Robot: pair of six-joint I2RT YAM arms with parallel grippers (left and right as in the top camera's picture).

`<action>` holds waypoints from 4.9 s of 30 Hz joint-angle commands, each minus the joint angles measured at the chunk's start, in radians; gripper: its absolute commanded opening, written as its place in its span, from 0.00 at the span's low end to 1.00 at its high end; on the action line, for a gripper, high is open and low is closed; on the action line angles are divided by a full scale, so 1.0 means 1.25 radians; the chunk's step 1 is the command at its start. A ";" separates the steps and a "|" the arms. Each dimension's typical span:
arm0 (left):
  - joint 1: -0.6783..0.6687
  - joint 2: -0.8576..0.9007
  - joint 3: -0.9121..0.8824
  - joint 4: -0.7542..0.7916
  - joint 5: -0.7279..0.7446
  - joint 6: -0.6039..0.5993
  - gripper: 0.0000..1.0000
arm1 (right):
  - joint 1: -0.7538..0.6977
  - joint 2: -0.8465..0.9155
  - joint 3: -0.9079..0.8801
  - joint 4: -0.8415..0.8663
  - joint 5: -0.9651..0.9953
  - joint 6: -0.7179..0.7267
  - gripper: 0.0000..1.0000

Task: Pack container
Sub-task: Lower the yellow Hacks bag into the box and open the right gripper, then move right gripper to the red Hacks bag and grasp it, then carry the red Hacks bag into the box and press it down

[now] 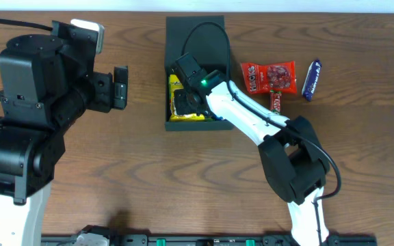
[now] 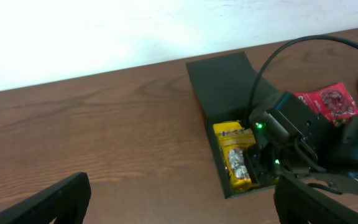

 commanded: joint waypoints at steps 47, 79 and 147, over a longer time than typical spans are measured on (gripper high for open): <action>0.003 0.000 -0.005 -0.004 -0.003 -0.010 0.95 | -0.206 -0.014 0.175 -0.226 0.240 -0.056 0.01; 0.003 0.000 -0.005 -0.005 -0.003 -0.025 0.95 | -0.449 0.061 0.156 -0.144 0.019 0.737 0.99; 0.003 -0.002 -0.005 0.013 -0.023 -0.034 0.95 | -0.018 0.140 0.490 -0.524 -0.052 -0.100 0.07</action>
